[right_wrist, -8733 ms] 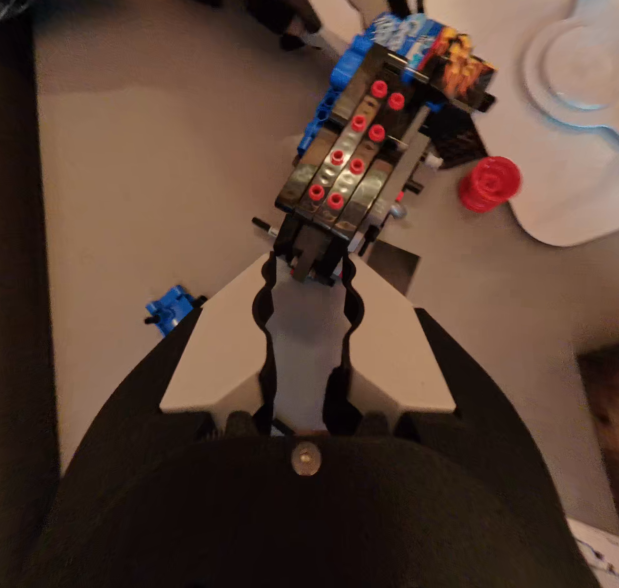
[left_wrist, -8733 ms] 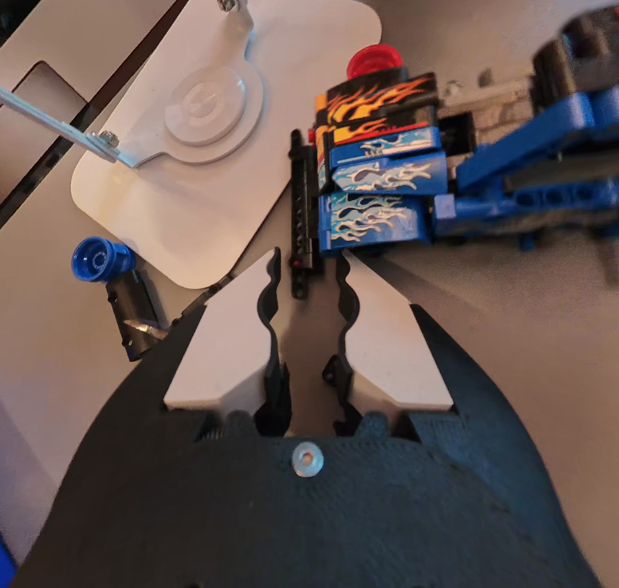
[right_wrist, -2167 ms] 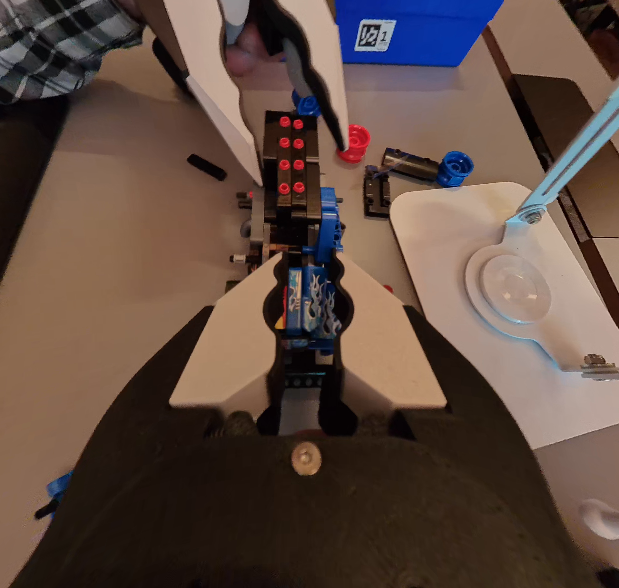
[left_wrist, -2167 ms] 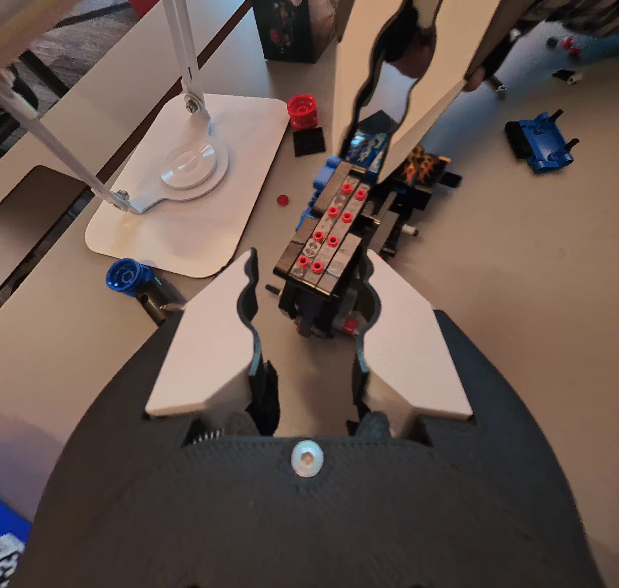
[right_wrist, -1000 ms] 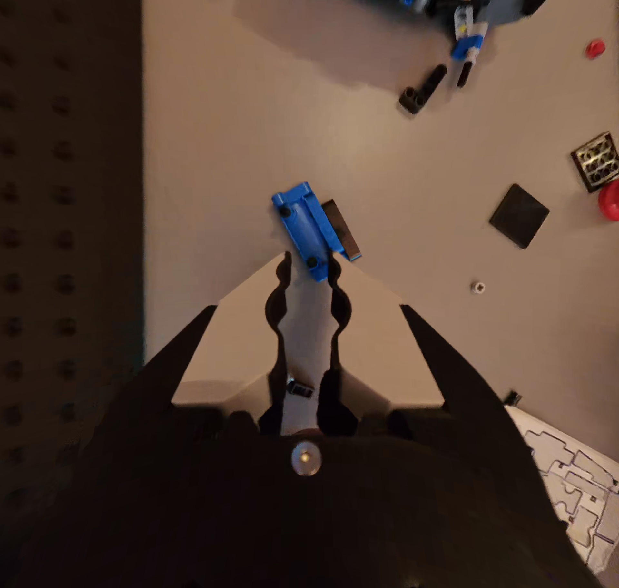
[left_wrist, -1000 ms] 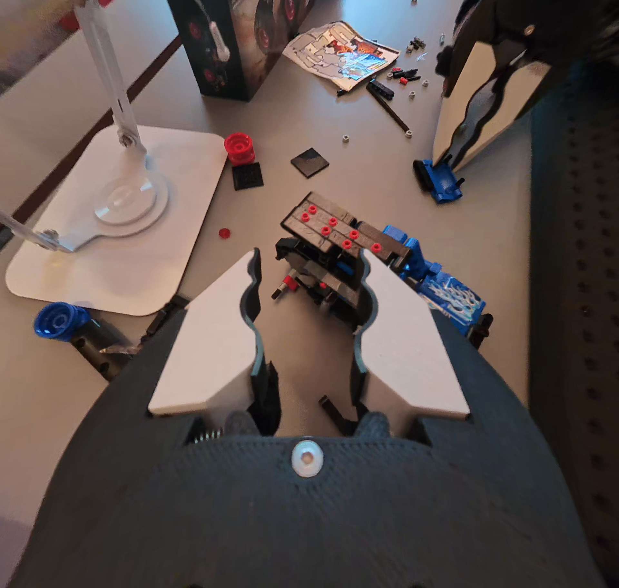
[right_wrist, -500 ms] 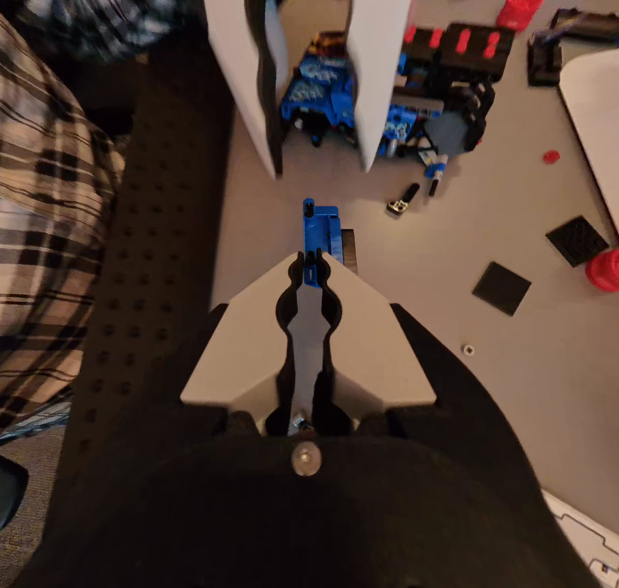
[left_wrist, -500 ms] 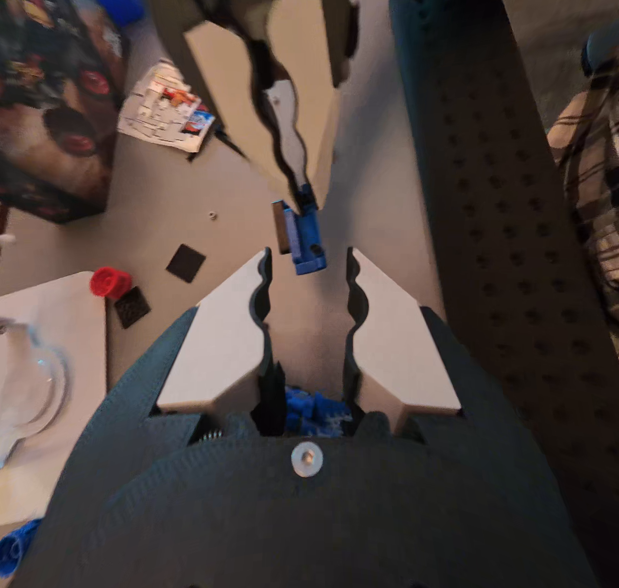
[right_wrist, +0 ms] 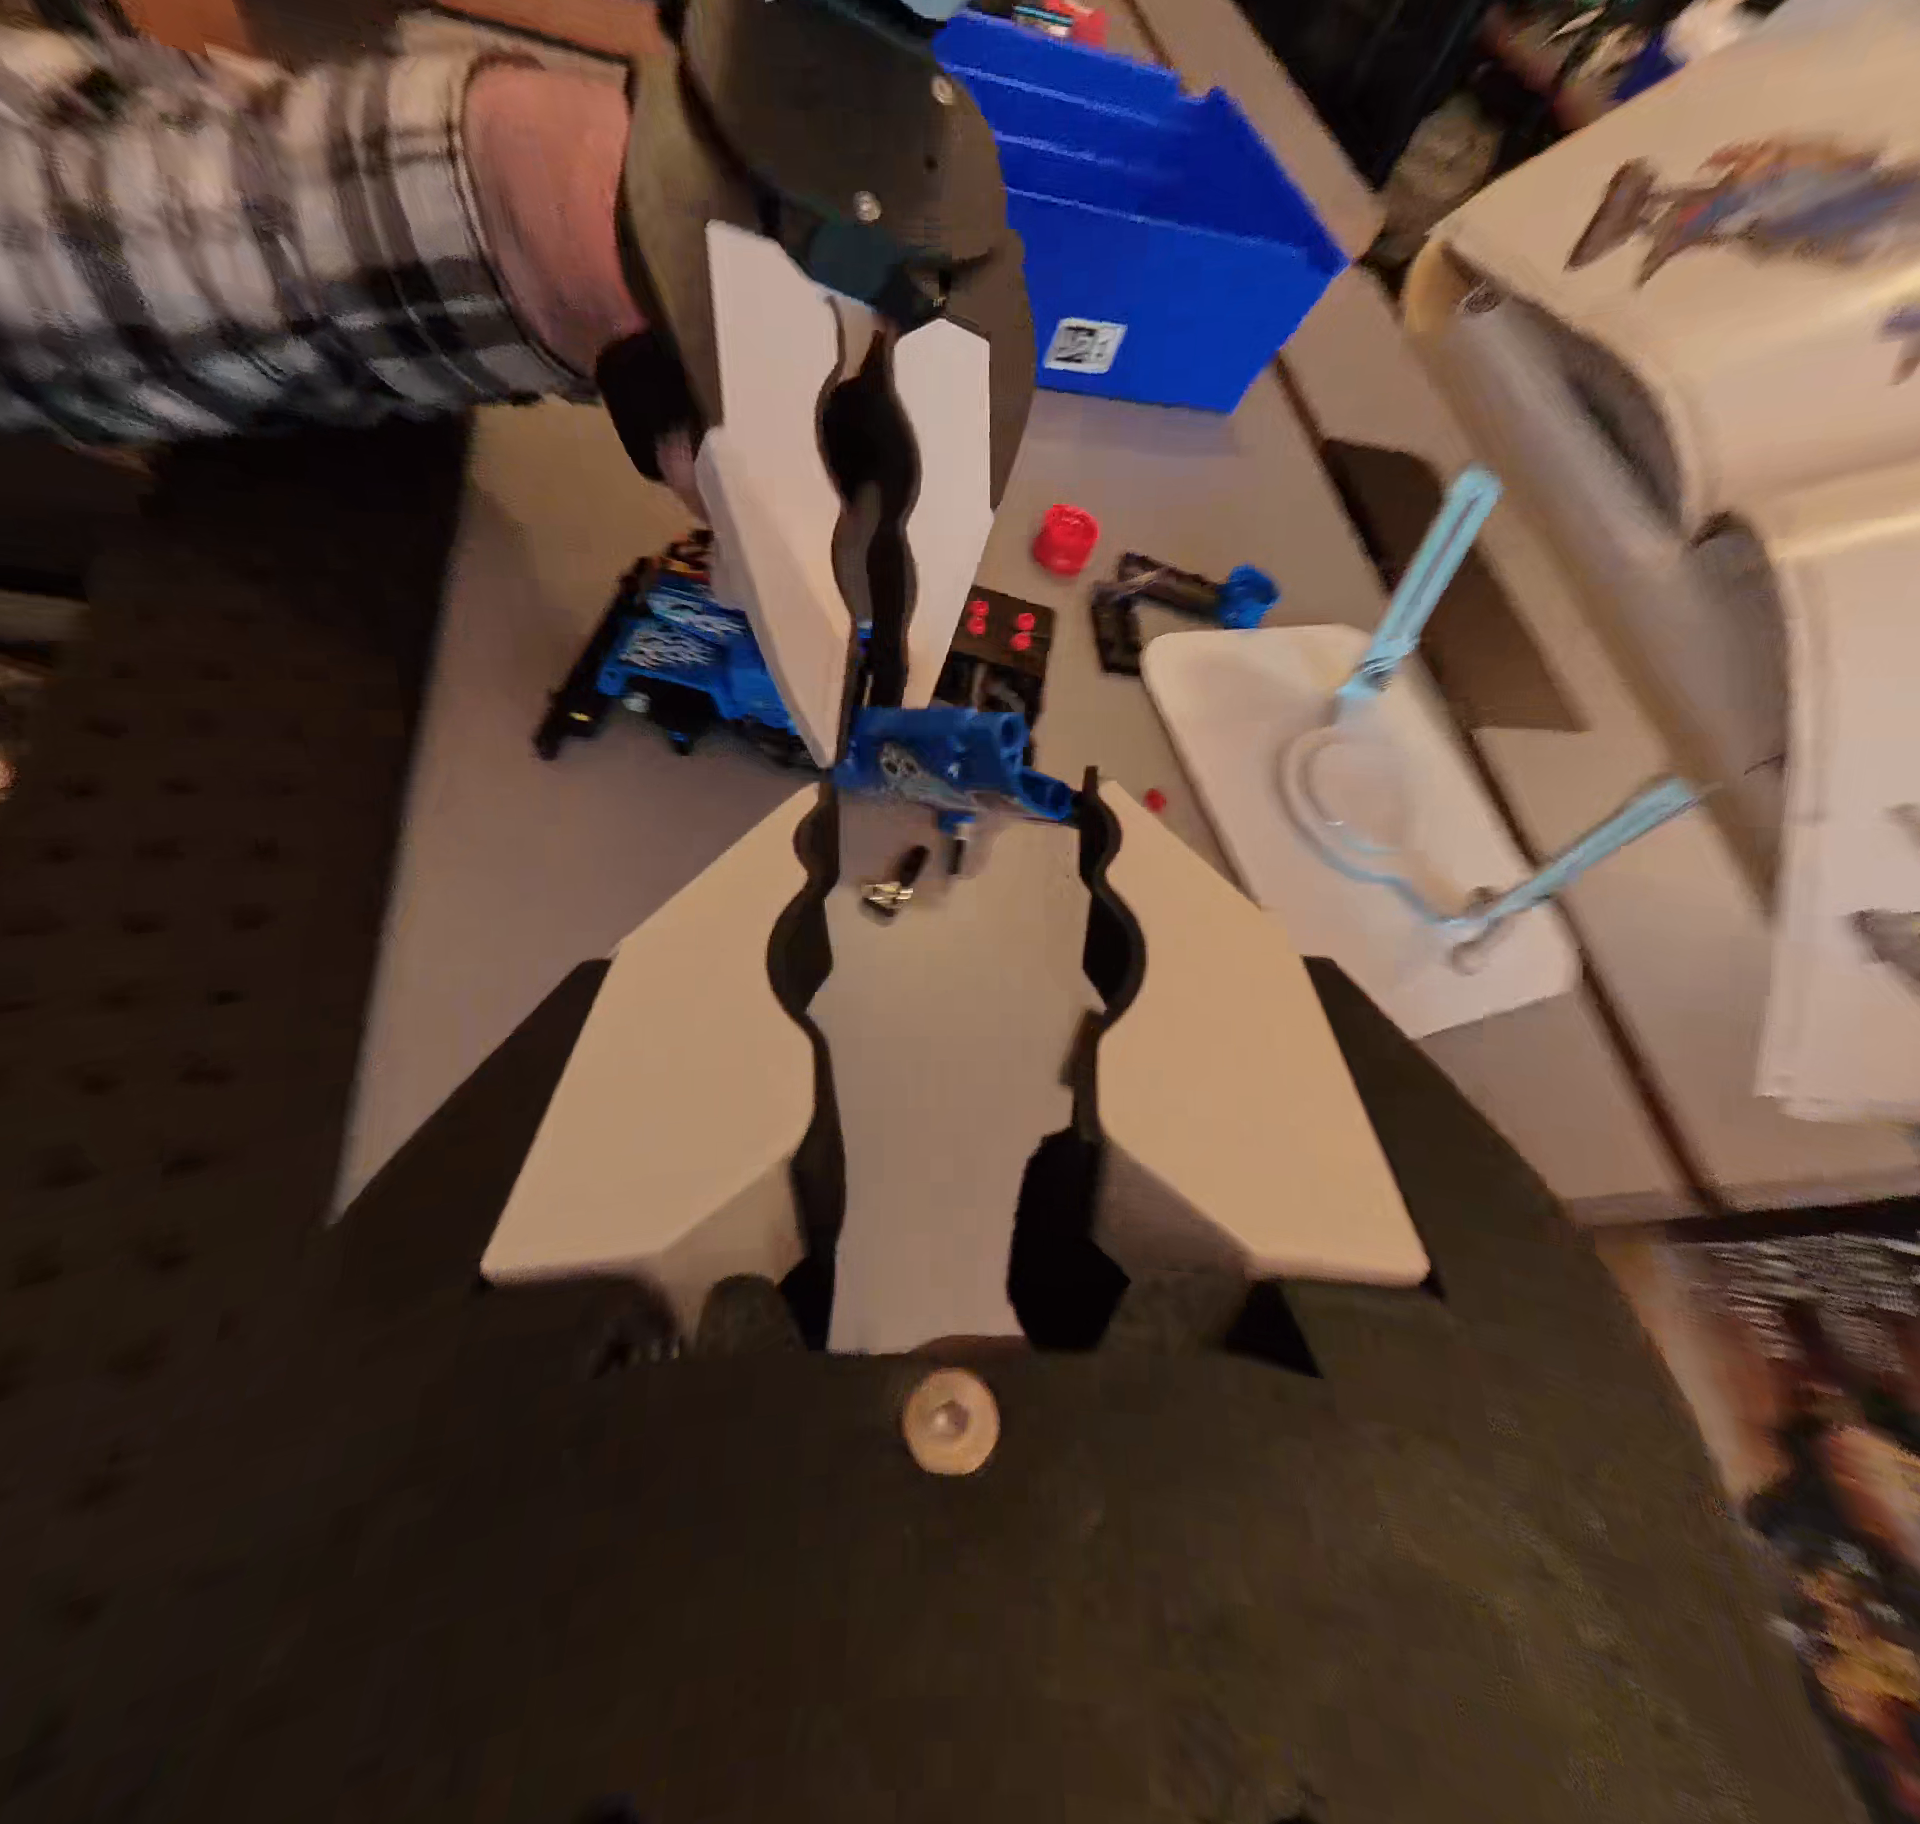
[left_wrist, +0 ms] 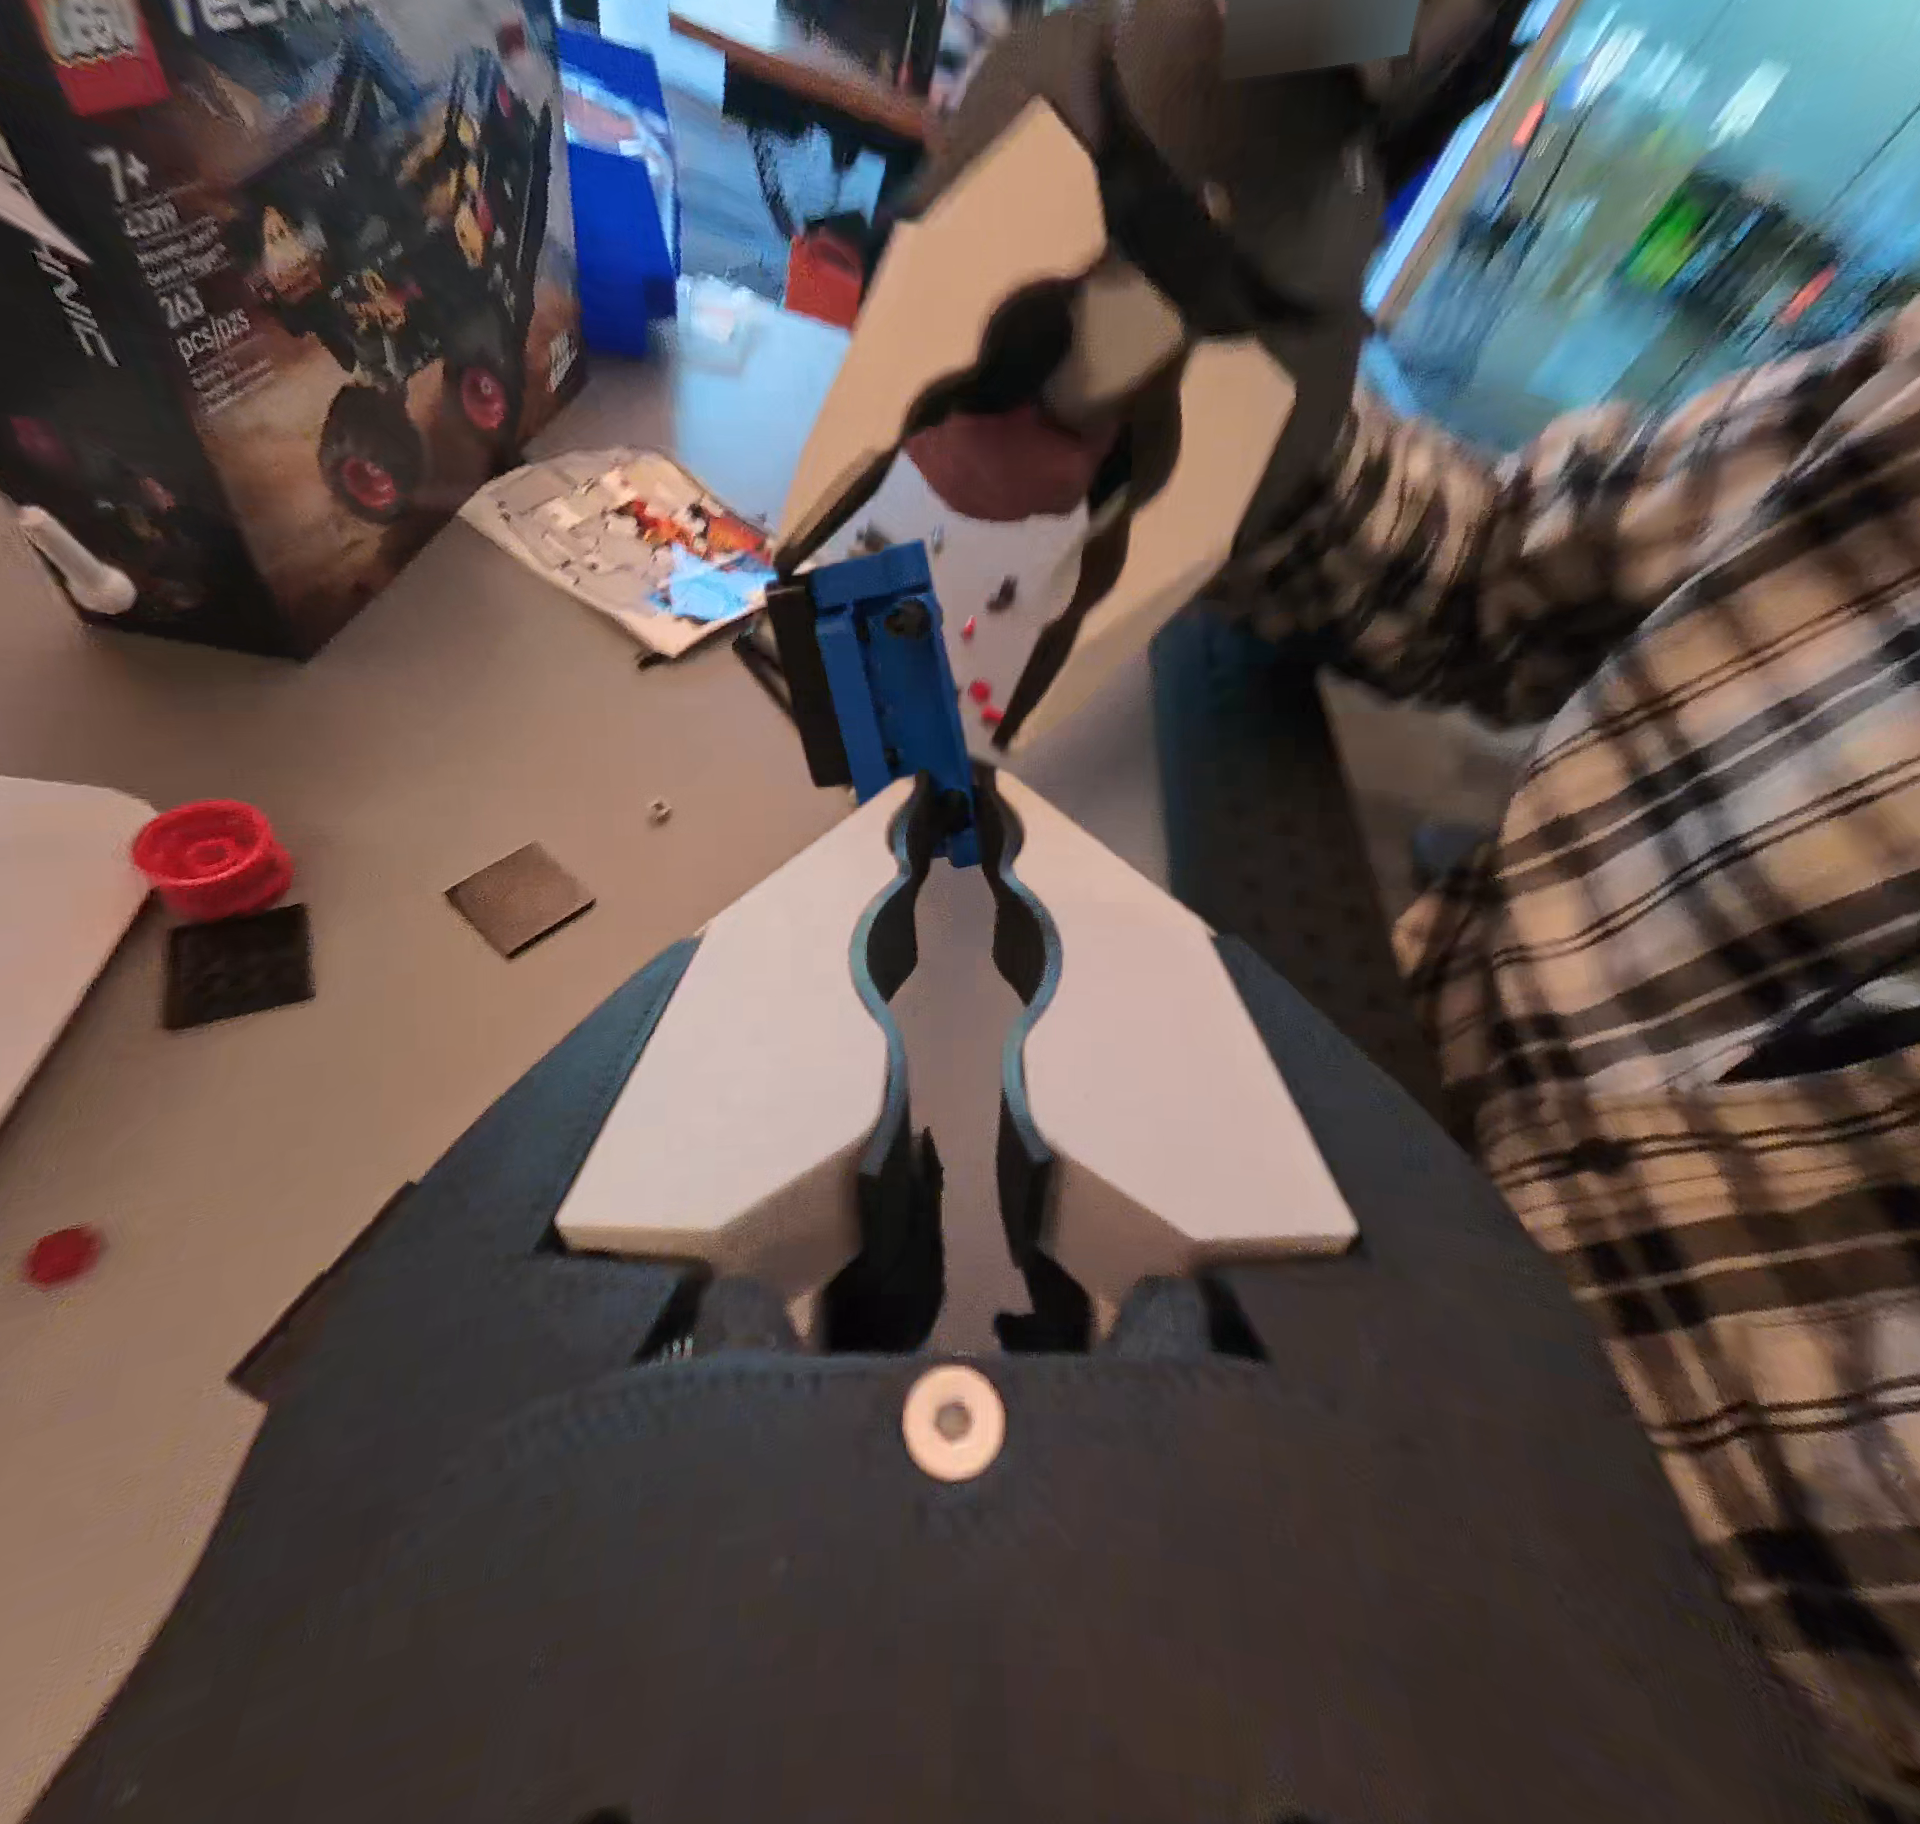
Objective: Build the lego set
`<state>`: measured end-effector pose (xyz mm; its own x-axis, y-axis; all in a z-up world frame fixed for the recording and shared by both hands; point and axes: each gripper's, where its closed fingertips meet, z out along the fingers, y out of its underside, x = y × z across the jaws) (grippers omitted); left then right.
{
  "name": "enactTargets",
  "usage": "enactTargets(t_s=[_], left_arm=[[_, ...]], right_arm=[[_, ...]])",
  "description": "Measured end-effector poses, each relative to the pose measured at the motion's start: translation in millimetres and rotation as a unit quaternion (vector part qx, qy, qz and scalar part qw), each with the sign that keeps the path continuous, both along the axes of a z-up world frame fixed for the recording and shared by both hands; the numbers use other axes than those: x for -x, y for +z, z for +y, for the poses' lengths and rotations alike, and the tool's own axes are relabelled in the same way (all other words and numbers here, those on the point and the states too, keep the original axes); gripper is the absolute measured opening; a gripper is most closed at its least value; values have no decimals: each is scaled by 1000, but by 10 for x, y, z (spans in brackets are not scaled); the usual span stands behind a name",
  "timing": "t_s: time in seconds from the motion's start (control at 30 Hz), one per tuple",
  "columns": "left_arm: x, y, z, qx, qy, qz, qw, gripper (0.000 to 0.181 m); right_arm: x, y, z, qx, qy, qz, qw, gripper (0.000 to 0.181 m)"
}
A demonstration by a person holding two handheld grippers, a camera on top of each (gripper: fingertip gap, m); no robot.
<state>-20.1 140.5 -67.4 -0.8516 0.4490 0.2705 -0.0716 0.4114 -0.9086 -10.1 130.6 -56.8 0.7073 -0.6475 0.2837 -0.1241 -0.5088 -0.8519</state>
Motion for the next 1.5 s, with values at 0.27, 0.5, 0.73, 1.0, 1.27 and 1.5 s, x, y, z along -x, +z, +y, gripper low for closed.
enactTargets(t_s=[0.27, 0.5, 0.73, 1.0, 1.27, 1.5], left_arm=[[-60, 348, 25, 50, -22, 175, 983, 6], [-66, 403, 19, 58, -26, 208, 976, 6], [-63, 414, 44, 57, -35, 222, 973, 7], [-294, 396, 106, 52, 16, 168, 984, 22], [-1119, -83, 423, -45, 175, -34, 983, 47], [-1166, -484, 520, -90, 170, -11, 981, 50]], right_arm=[[-271, 148, -20, 156, -110, -192, 963, 55], [-291, 158, 42, 133, -98, -194, 967, 72], [-323, 188, 53, 121, -109, -190, 968, 62], [-340, 139, 57, 110, -113, -133, 978, 62], [-483, -345, 127, -33, -108, 21, 993, 62], [-643, -744, 379, -95, -92, 103, 986, 61]])
